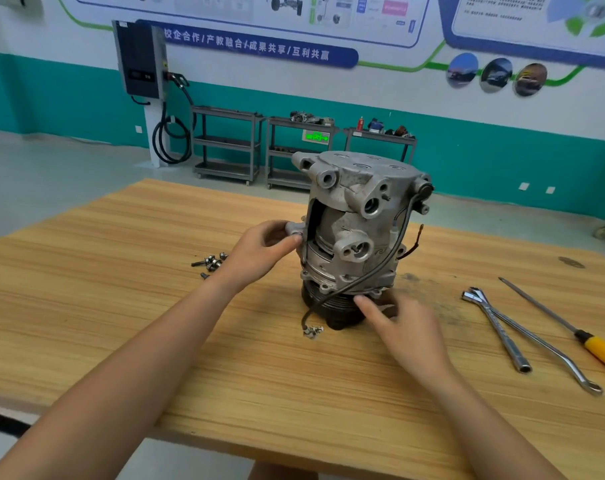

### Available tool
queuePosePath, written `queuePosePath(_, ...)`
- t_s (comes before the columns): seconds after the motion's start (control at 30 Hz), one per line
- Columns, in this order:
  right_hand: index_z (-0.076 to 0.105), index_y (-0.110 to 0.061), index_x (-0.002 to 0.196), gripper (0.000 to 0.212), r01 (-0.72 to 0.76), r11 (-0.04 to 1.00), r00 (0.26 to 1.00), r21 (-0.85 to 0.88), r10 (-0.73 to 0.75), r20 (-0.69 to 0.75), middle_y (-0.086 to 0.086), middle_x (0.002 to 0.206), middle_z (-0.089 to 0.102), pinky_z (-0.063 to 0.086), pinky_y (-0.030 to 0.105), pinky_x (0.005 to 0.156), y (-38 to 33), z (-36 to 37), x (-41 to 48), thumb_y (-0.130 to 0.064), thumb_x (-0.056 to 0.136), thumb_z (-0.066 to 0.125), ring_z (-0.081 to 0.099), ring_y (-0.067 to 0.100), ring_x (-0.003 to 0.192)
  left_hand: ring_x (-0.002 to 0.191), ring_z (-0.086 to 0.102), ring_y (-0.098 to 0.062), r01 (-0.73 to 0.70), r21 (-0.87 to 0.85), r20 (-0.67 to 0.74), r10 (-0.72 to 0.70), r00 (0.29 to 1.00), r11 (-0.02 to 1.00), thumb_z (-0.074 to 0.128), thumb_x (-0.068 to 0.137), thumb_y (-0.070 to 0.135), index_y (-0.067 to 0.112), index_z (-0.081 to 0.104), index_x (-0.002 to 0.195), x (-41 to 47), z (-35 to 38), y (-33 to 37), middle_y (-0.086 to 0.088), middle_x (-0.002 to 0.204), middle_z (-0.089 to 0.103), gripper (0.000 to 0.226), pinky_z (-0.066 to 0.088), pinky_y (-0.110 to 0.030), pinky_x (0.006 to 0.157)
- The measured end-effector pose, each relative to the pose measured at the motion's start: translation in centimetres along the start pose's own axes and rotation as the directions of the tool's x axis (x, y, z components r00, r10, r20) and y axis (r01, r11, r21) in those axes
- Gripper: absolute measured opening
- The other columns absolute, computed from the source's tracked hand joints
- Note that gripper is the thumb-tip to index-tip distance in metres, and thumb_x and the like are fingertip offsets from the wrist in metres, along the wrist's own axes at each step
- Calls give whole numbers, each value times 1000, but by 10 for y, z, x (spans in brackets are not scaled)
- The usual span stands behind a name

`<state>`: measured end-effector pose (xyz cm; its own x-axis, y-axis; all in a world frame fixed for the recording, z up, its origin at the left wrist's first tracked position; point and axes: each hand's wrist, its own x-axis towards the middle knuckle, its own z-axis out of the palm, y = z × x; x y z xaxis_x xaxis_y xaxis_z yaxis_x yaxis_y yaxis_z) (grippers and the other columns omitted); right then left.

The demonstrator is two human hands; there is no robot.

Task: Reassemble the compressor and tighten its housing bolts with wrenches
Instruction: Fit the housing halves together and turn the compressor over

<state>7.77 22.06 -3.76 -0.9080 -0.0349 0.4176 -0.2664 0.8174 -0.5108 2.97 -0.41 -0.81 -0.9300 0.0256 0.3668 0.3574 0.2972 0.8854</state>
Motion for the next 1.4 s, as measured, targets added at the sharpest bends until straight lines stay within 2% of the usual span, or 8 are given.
queuePosePath(0.27,64,-17,89,85,-11,995,1000,-101,12,17,-4,80,66,52,31,66,-11,0,-2,-87,54,30,62,14,73,107,56,-6,-44,117,116,30,993,992,75,73,32,23,42,119,1,2,-6,13,113,54,58,45,-24,92)
queuePosePath(0.43,66,-12,83,58,-31,992,995,-123,18,-102,-3,66,58,31,15,47,-15,5,2,-68,74,55,51,12,59,128,40,-11,-53,105,272,22,962,993,80,48,48,24,19,140,-7,4,-11,10,138,38,113,34,-32,107)
queuePosePath(0.63,66,-12,90,42,15,1000,998,19,-14,-65,0,79,67,47,30,65,-2,-2,1,-53,80,63,62,18,76,117,45,-2,-36,53,268,21,963,998,81,64,22,38,27,127,-8,-4,-8,29,126,36,85,44,-4,79)
queuePosePath(0.8,59,-16,96,37,0,994,981,109,21,-195,-4,90,58,38,24,71,1,-1,-2,-44,76,72,57,15,86,101,59,10,92,-182,272,-40,961,979,73,74,2,41,28,126,-10,-1,-15,20,117,50,80,50,-11,77)
queuePosePath(0.97,51,-6,131,66,6,992,983,127,17,-185,7,126,58,45,38,96,0,0,-3,-38,78,72,54,22,116,101,56,12,105,-191,252,-55,966,976,73,75,1,34,22,142,-13,5,-19,17,122,48,91,47,-9,80)
queuePosePath(1.13,60,-6,124,48,67,964,981,257,-17,-191,3,121,62,45,33,98,-1,1,-4,-20,80,73,54,12,113,105,50,15,47,-180,178,-14,984,983,76,71,1,42,33,123,-15,7,-16,27,117,46,79,45,-7,79)
queuePosePath(1.27,57,-5,126,53,30,928,986,370,34,-165,-11,114,53,41,23,97,2,0,-2,-18,78,75,50,3,110,112,43,18,-4,-107,97,15,995,994,81,66,9,50,39,112,-18,7,-15,33,119,45,75,40,-28,92)
queuePosePath(1.4,61,-6,121,50,8,915,984,403,66,-167,-13,109,55,40,19,94,6,-1,0,-17,75,77,53,4,107,103,43,28,-67,-22,29,68,997,997,85,59,18,50,41,109,-19,8,-14,33,115,47,74,36,-14,88)
